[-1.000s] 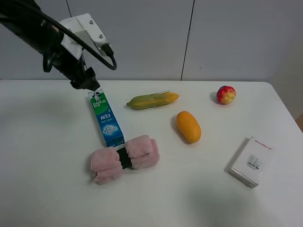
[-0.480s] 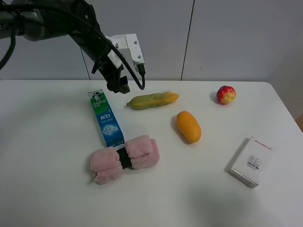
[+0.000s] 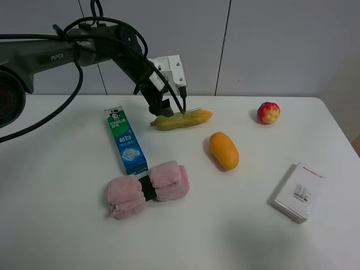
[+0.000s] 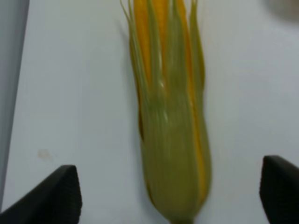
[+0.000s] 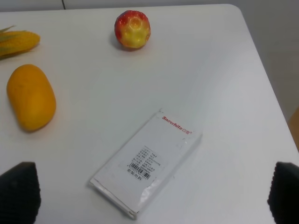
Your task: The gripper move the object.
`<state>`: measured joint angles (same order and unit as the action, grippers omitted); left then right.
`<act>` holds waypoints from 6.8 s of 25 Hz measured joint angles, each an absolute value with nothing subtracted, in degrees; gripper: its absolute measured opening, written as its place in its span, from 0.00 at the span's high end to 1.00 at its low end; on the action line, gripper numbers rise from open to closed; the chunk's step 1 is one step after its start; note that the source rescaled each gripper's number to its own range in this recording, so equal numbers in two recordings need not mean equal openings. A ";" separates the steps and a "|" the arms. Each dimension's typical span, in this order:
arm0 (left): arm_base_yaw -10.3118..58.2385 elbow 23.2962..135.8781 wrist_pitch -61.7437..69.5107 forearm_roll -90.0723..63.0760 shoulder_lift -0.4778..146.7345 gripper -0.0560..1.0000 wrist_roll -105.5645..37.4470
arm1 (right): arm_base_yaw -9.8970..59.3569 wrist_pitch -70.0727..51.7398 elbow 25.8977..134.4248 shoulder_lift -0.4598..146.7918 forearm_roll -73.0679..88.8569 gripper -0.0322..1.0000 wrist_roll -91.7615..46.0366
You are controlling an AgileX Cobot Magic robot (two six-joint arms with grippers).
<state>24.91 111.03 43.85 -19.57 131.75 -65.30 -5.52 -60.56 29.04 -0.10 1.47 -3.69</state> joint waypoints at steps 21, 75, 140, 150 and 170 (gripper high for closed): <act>22.28 120.47 47.46 -29.75 144.46 0.42 -65.67 | -5.52 -60.56 29.04 -0.10 1.47 0.00 -3.69; 18.30 89.19 55.90 0.00 101.91 0.95 18.97 | -5.52 -60.56 29.04 -0.10 1.47 0.00 -3.69; 0.57 59.03 36.86 -1.70 70.15 0.01 -27.20 | -5.52 -60.56 29.04 -0.10 1.47 0.00 -3.69; -13.09 59.04 50.30 -9.81 57.74 0.01 -23.36 | -5.52 -60.56 29.04 -0.10 1.47 0.00 -3.69; -14.19 53.01 65.60 -5.06 22.48 0.00 -14.97 | -5.52 -60.56 29.04 -0.10 1.47 0.00 -3.69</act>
<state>-14.19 53.01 65.60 -5.06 22.48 -14.97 -5.52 -60.56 29.04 -0.10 1.47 -3.69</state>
